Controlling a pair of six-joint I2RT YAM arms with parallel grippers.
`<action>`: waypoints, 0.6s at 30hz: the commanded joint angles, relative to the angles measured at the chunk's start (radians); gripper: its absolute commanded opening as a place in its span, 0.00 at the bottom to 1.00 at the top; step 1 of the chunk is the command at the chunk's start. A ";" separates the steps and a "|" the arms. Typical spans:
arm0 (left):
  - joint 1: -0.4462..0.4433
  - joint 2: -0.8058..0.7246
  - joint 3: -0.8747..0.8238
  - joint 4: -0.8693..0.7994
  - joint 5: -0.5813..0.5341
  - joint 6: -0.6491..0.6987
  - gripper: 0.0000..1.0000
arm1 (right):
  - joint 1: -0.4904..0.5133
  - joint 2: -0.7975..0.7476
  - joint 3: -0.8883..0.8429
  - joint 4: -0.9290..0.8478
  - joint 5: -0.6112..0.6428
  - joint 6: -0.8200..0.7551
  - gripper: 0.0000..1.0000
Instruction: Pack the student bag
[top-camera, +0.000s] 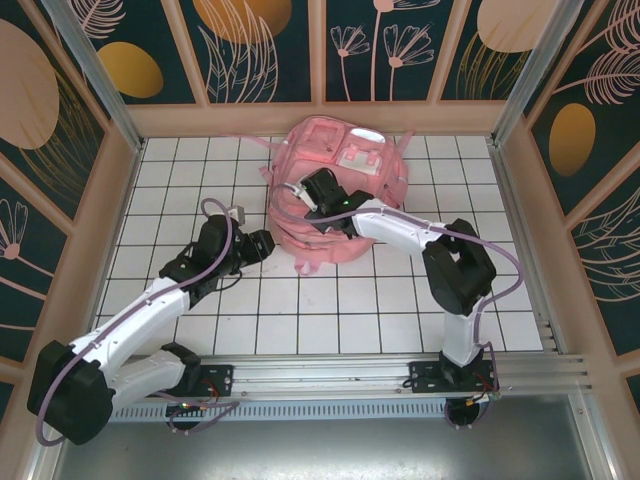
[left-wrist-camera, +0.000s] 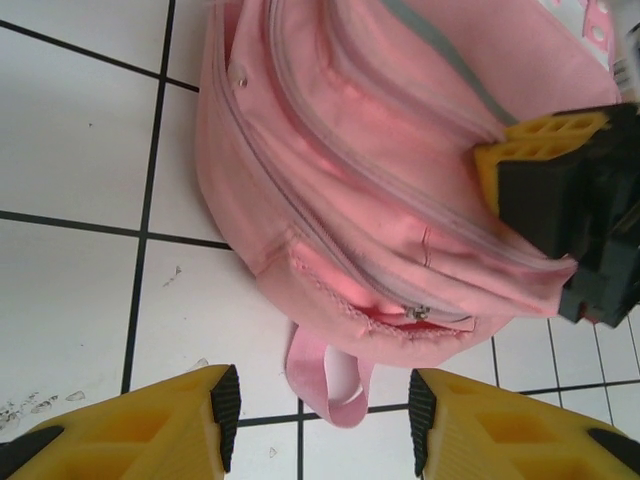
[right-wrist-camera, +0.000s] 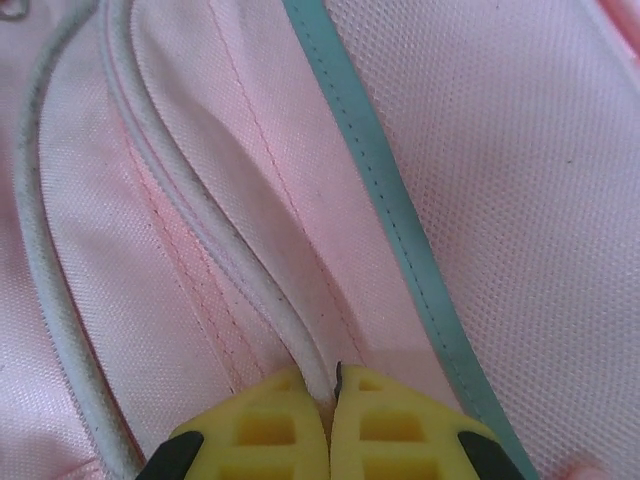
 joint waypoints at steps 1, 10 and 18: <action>0.006 0.024 -0.003 0.039 0.030 0.030 0.50 | -0.043 -0.106 0.060 0.041 -0.007 0.069 0.00; 0.003 0.160 0.057 0.105 0.126 0.107 0.49 | -0.177 -0.197 0.127 0.000 -0.366 0.252 0.00; -0.059 0.256 0.153 0.139 0.048 0.205 0.48 | -0.197 -0.196 0.159 -0.031 -0.456 0.286 0.00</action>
